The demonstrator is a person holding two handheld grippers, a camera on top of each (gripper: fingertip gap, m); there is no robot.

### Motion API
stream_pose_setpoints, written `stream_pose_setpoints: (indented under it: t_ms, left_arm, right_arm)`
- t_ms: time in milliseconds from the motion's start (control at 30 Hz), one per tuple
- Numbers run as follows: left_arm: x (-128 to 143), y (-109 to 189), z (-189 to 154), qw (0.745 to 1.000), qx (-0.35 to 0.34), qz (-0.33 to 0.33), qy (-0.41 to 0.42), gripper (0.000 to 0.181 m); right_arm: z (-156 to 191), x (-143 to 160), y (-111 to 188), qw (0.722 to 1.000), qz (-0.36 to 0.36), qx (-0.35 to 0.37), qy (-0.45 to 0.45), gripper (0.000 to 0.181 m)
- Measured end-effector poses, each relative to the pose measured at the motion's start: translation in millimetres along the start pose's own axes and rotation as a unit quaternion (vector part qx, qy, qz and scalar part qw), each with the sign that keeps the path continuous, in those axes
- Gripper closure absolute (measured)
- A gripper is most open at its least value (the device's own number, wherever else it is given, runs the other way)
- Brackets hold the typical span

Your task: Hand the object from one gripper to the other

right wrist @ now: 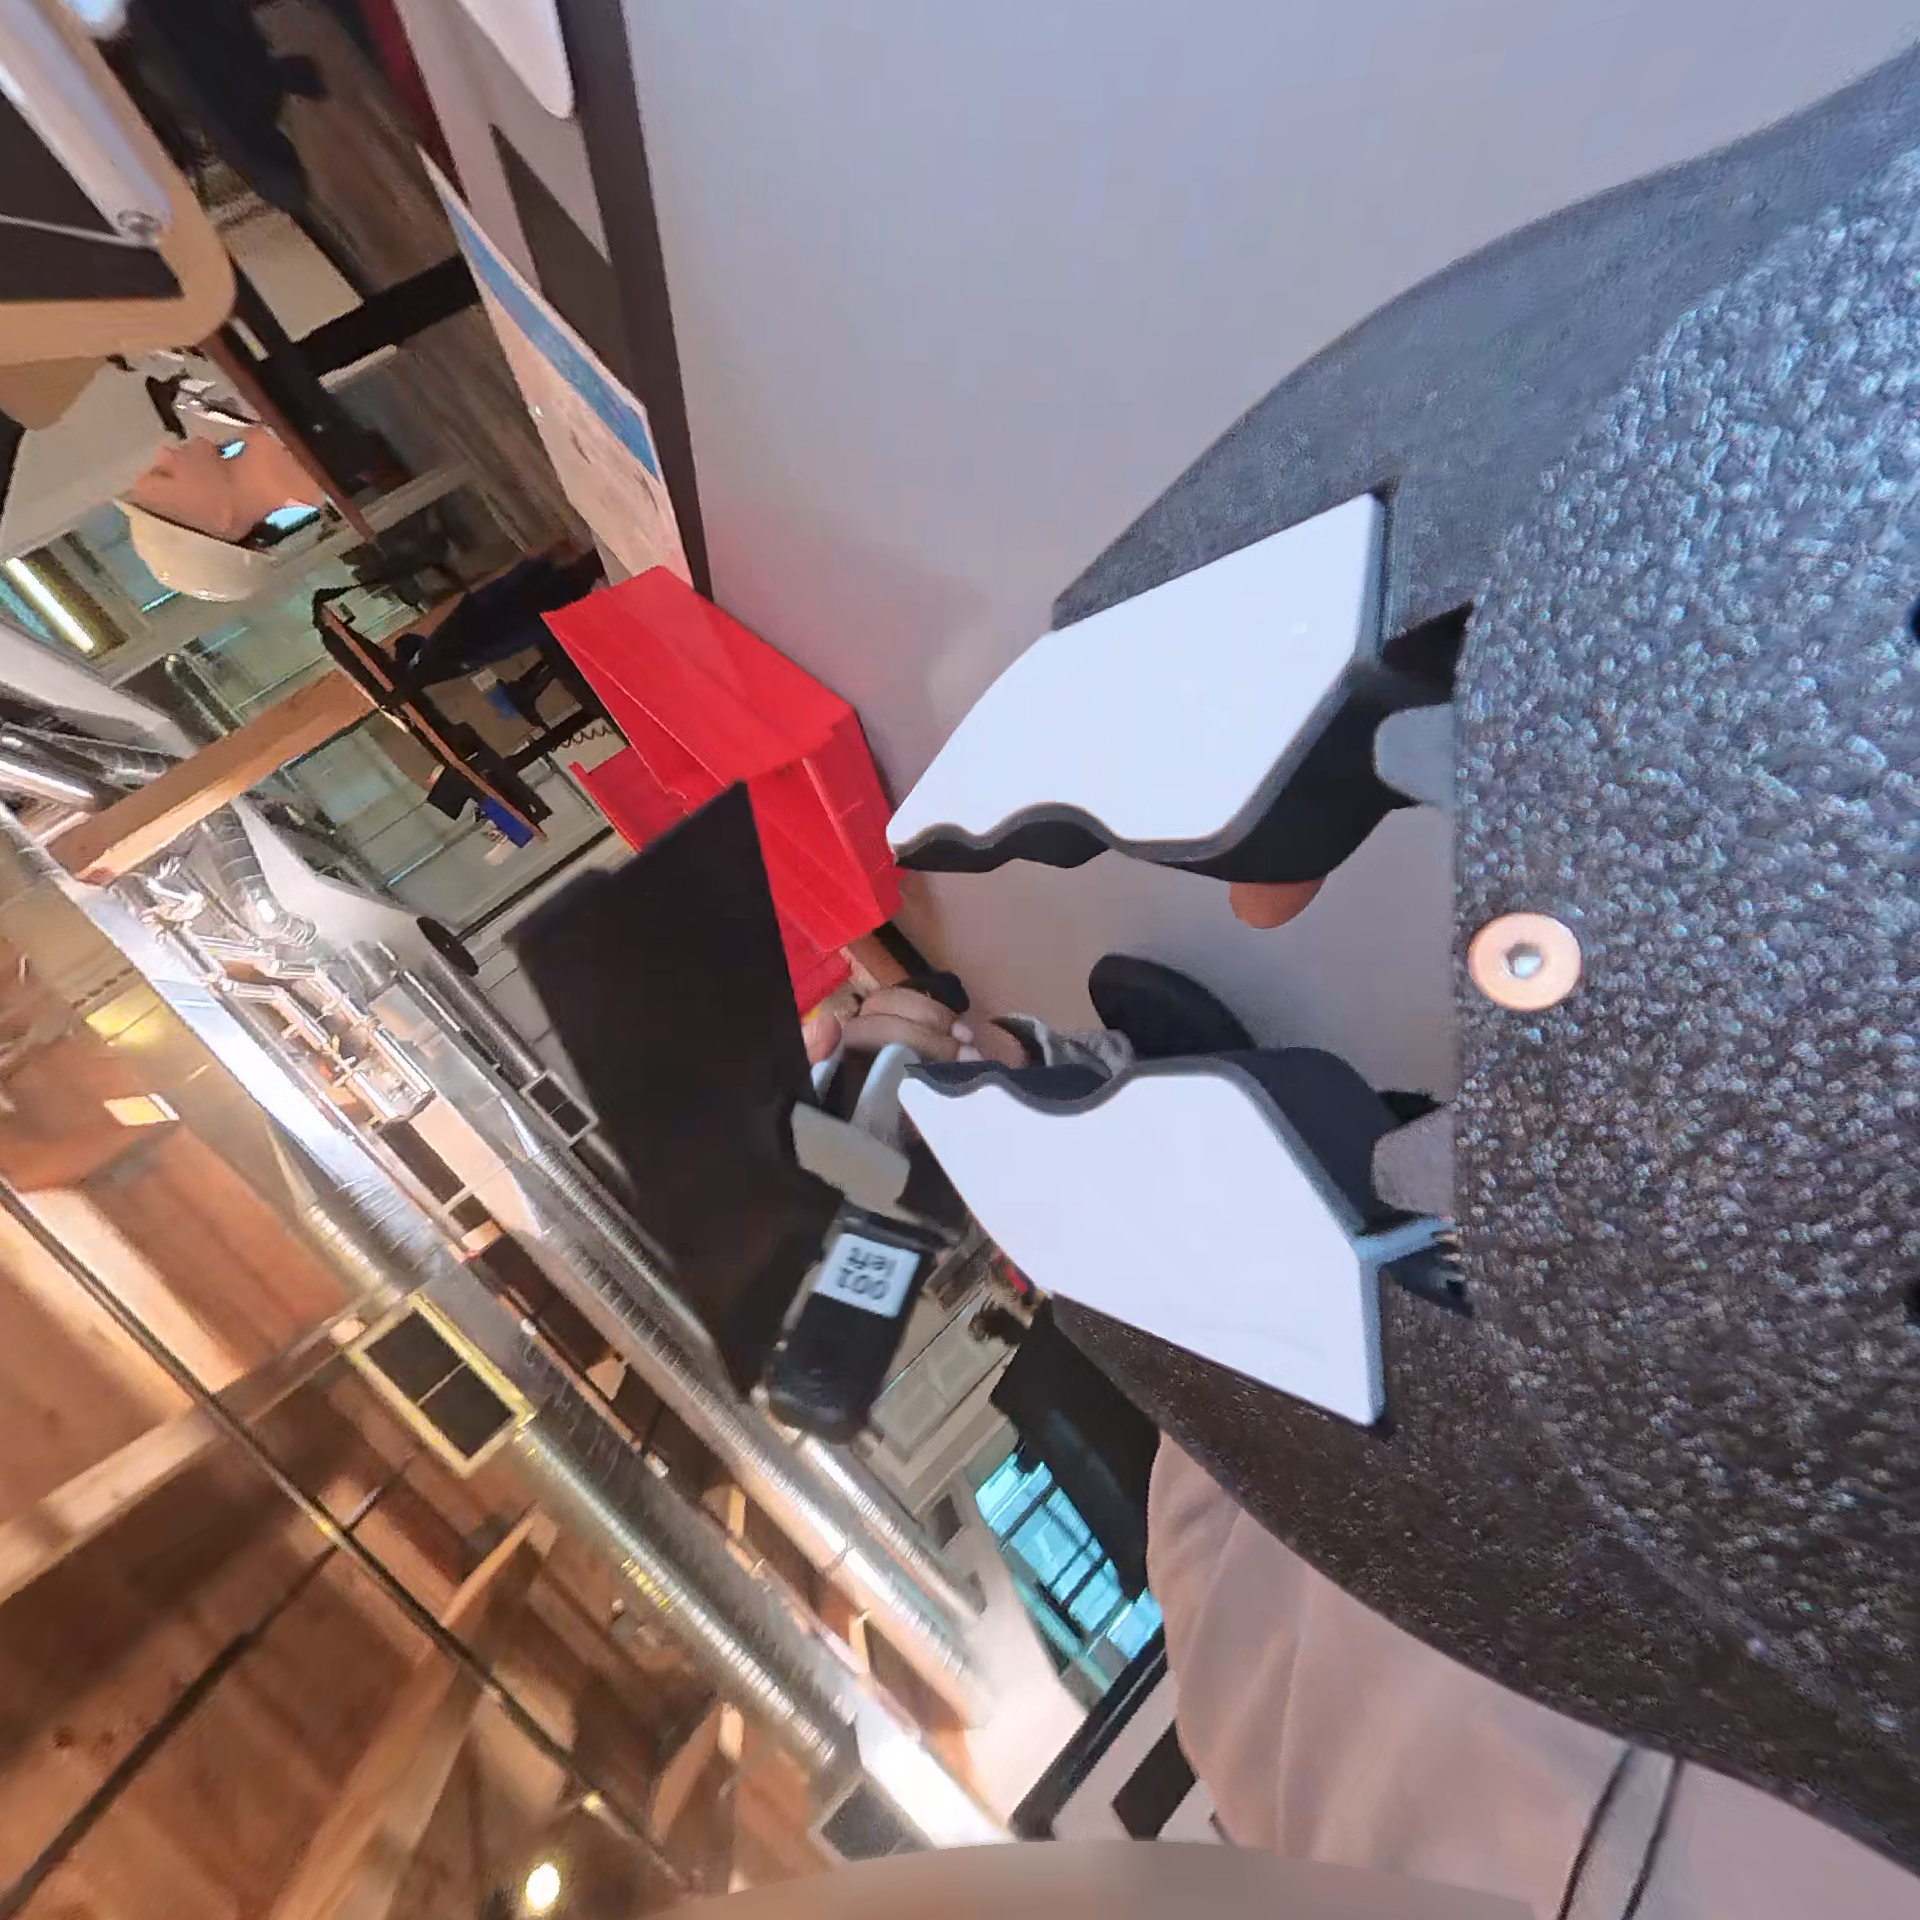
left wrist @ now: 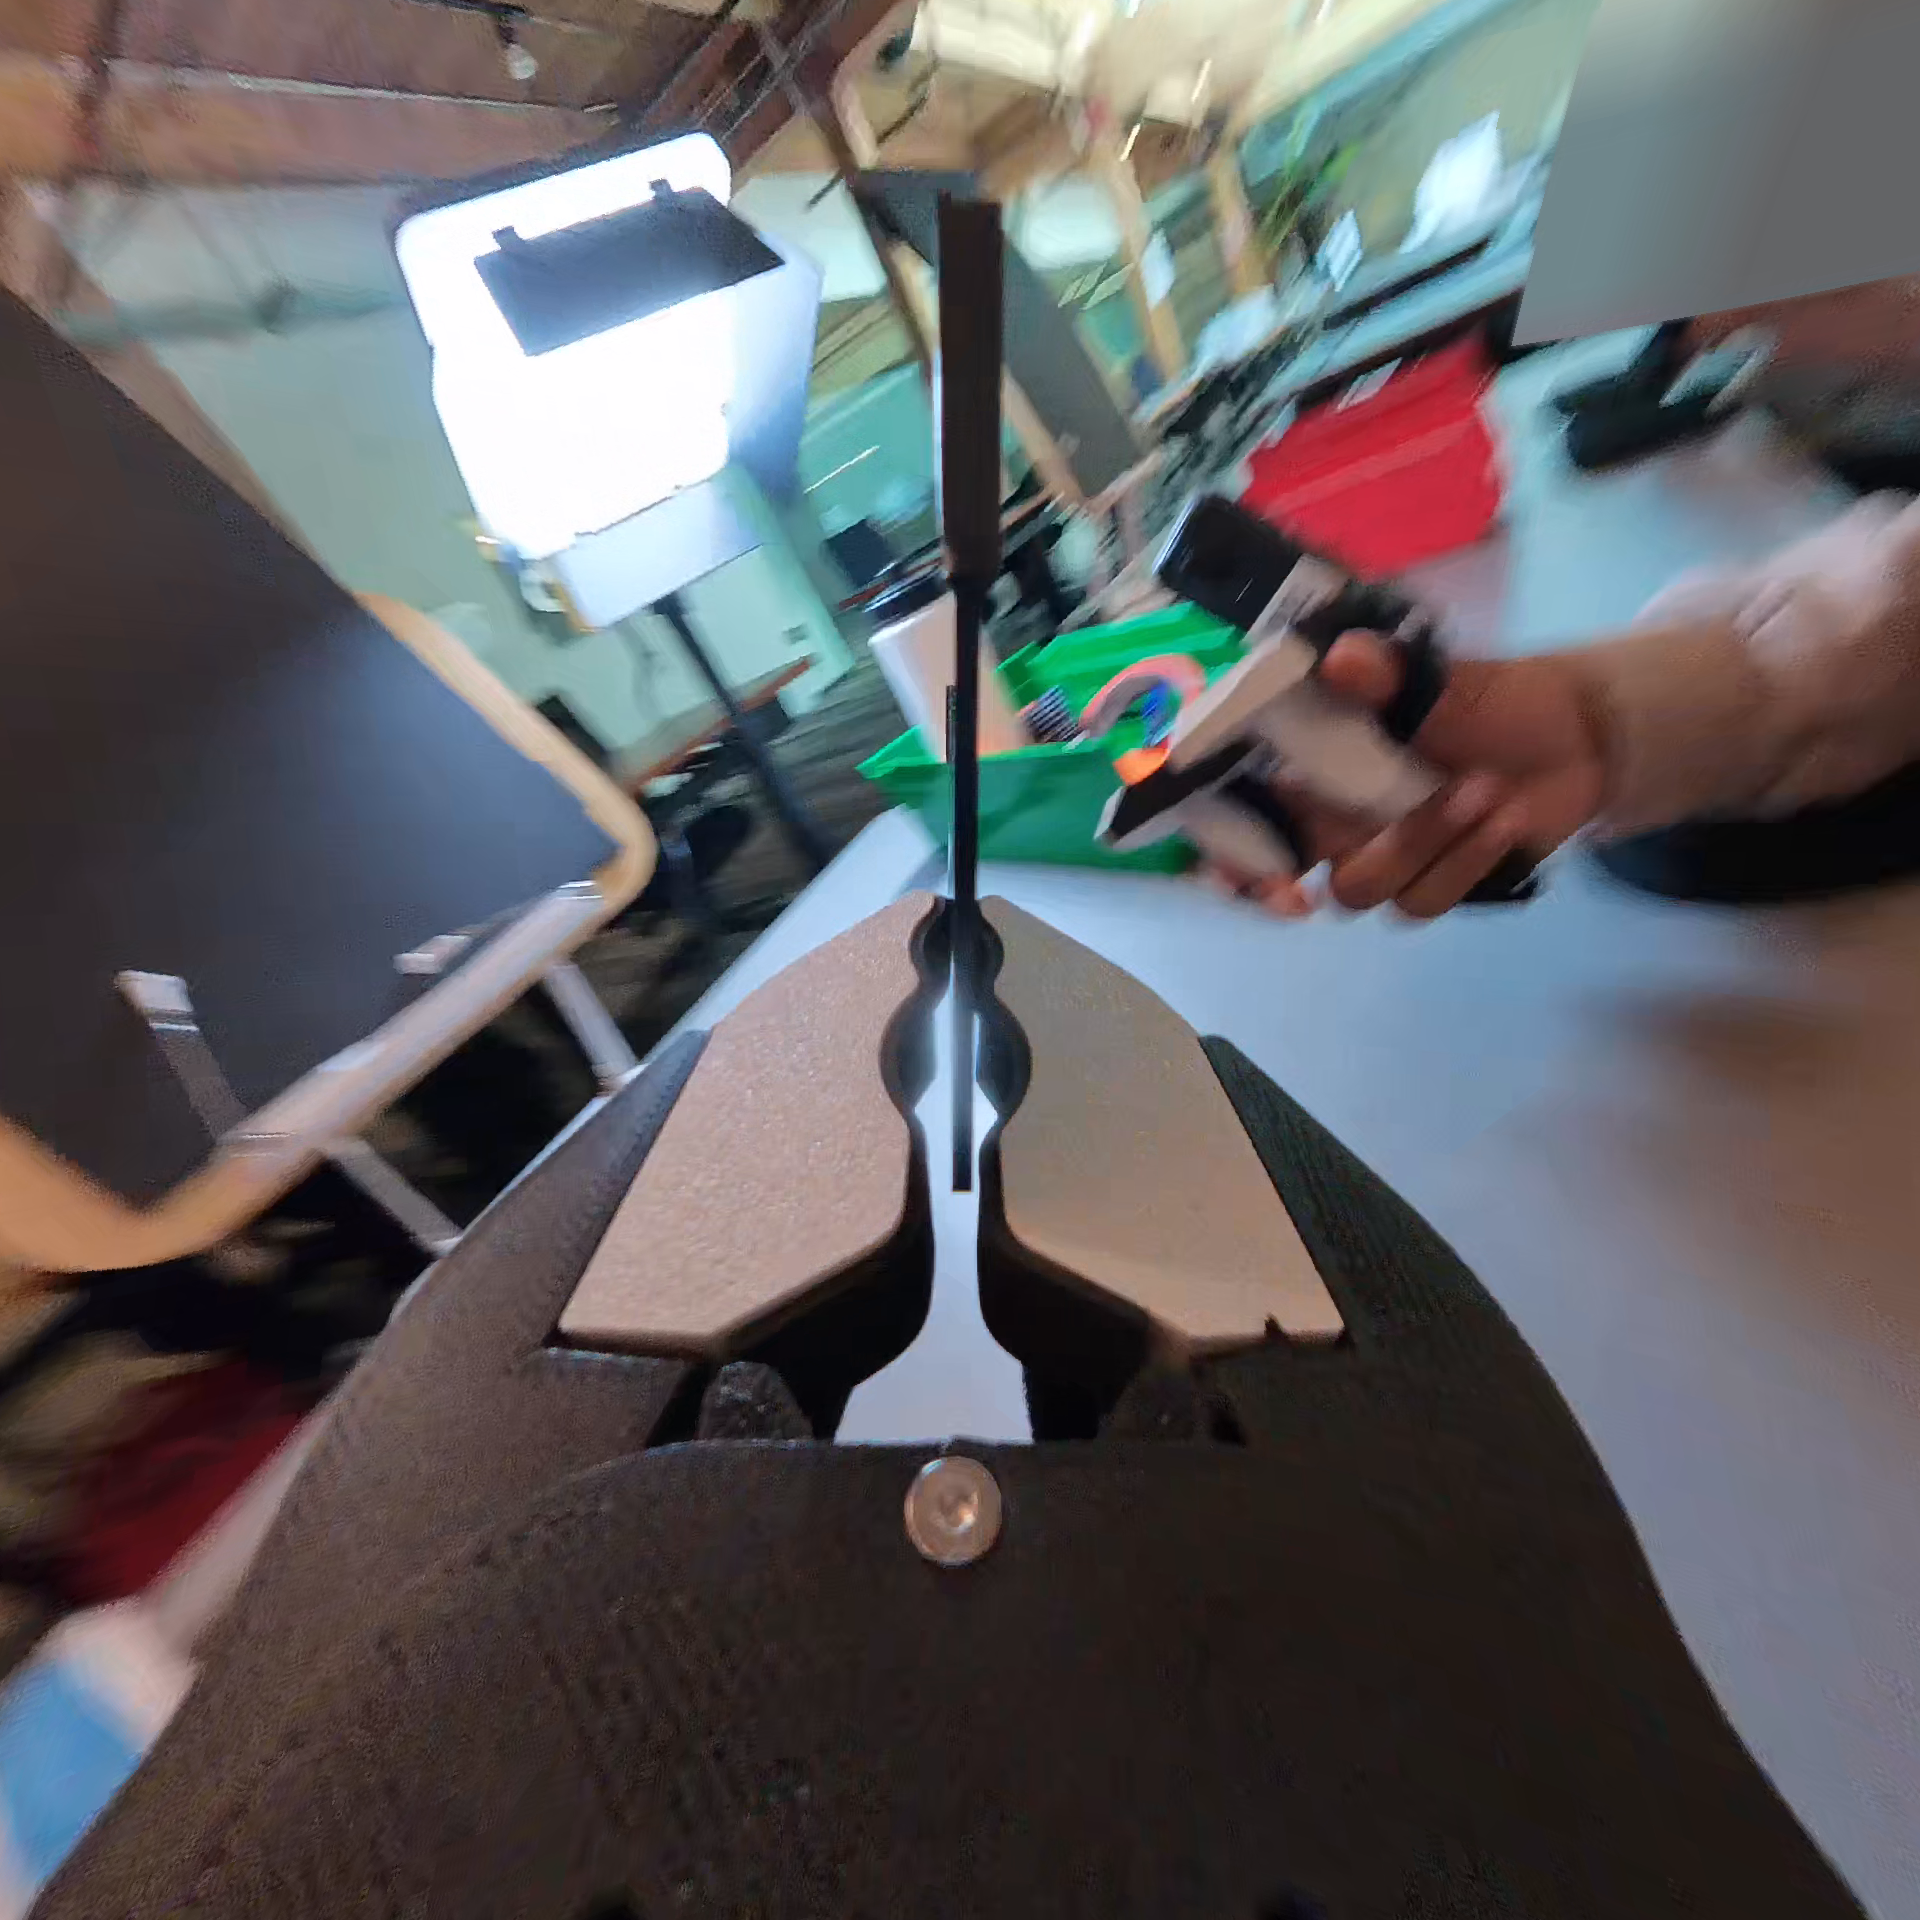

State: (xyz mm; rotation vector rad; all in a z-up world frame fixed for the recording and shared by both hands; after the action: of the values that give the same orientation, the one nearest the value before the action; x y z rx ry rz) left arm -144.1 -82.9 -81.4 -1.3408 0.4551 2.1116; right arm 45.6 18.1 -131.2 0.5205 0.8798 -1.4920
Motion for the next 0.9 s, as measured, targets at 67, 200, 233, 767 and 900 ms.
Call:
stream_pose_setpoints:
  t_ms: [67, 200, 233, 767, 900]
  left_arm:
    - [5, 0, -3, 0.984, -0.060, 0.051, -0.158, 0.179]
    - [24, -11, -30, 0.877, -0.101, 0.117, -0.455, 0.179]
    - [29, -15, -39, 0.861, -0.091, 0.119, -0.487, 0.179]
    - [14, -18, -38, 0.994, 0.044, 0.030, -0.099, 0.130]
    - [13, -16, -15, 0.966, 0.138, -0.025, 0.218, 0.134]
  right_arm:
    - [1, 0, -1, 0.998, -0.008, -0.017, -0.053, 0.146]
    - [12, 14, -15, 0.985, -0.015, -0.065, -0.156, 0.142]
    - [13, 20, -20, 0.983, -0.007, -0.068, -0.168, 0.142]
    - [45, -21, 3, 0.993, -0.078, -0.078, 0.033, 0.180]
    - [48, -16, 7, 0.957, 0.030, -0.031, 0.285, 0.179]
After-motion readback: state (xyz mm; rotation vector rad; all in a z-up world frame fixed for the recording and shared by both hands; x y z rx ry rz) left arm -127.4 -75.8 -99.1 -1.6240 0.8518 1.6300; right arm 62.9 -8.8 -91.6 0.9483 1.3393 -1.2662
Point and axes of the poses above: each gripper's, where its closed fingertips meet, y back along the fingers, x out of its underside, z = x × y across the jaws, the point moved 6 cm from there along y, back along the fingers, and after that the axes turned 3 degrees about y, right-handed, at the moved point
